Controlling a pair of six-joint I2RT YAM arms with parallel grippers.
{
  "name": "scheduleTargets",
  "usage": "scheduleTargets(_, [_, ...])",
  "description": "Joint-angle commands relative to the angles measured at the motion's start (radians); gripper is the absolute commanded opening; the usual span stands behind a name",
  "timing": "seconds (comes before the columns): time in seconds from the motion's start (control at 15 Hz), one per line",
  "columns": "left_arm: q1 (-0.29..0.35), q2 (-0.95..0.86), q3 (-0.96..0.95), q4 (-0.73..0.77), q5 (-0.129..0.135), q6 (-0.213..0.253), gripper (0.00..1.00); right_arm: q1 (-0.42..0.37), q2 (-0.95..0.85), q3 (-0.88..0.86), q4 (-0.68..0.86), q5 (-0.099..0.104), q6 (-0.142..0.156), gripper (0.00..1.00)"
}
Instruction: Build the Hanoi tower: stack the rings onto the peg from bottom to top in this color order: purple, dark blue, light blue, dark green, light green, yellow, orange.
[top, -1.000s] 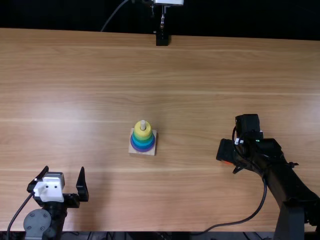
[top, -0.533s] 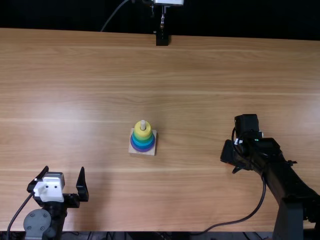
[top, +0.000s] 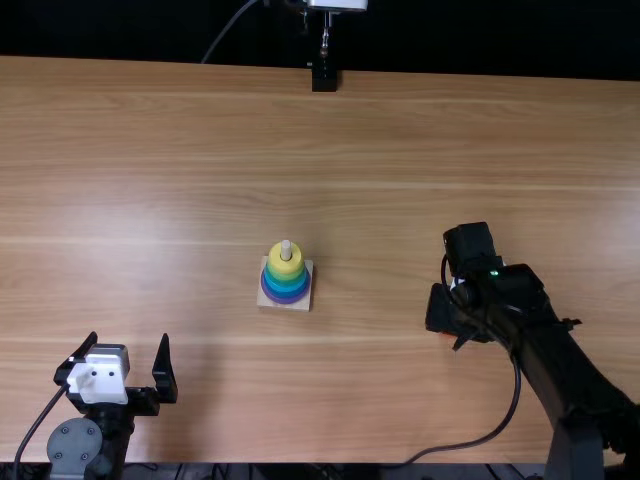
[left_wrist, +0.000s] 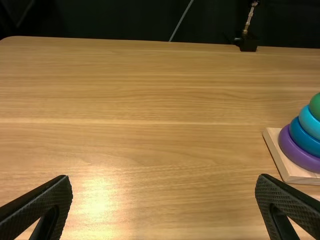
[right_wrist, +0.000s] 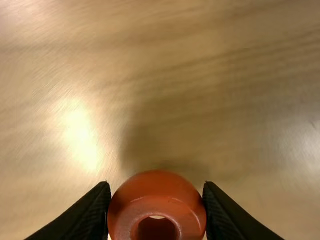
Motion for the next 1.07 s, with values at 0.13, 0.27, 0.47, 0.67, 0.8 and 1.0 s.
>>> scheduleTargets(0.13, [0.008, -0.012, -0.101, -0.086, -0.002, 0.012, 1.0, 0.134, -0.061, 0.19, -0.167, 0.008, -0.081, 0.01])
scheduleTargets(0.27, [0.008, -0.012, -0.101, -0.086, -0.004, 0.012, 1.0, 0.2, -0.06, 0.306, -0.227, 0.004, -0.086, 0.02])
scheduleTargets(0.47, [0.01, -0.012, -0.101, -0.086, -0.004, 0.012, 1.0, 0.298, -0.046, 0.464, -0.281, 0.004, -0.094, 0.02])
scheduleTargets(0.67, [0.008, -0.012, -0.101, -0.086, -0.004, 0.012, 1.0, 0.357, 0.058, 0.638, -0.321, 0.004, -0.095, 0.02])
scheduleTargets(0.8, [0.008, -0.012, -0.101, -0.084, -0.004, 0.012, 1.0, 0.397, 0.121, 0.734, -0.347, 0.004, -0.103, 0.02])
scheduleTargets(1.0, [0.008, -0.012, -0.101, -0.086, -0.004, 0.012, 1.0, 0.426, 0.213, 0.845, -0.347, 0.004, -0.105, 0.02])
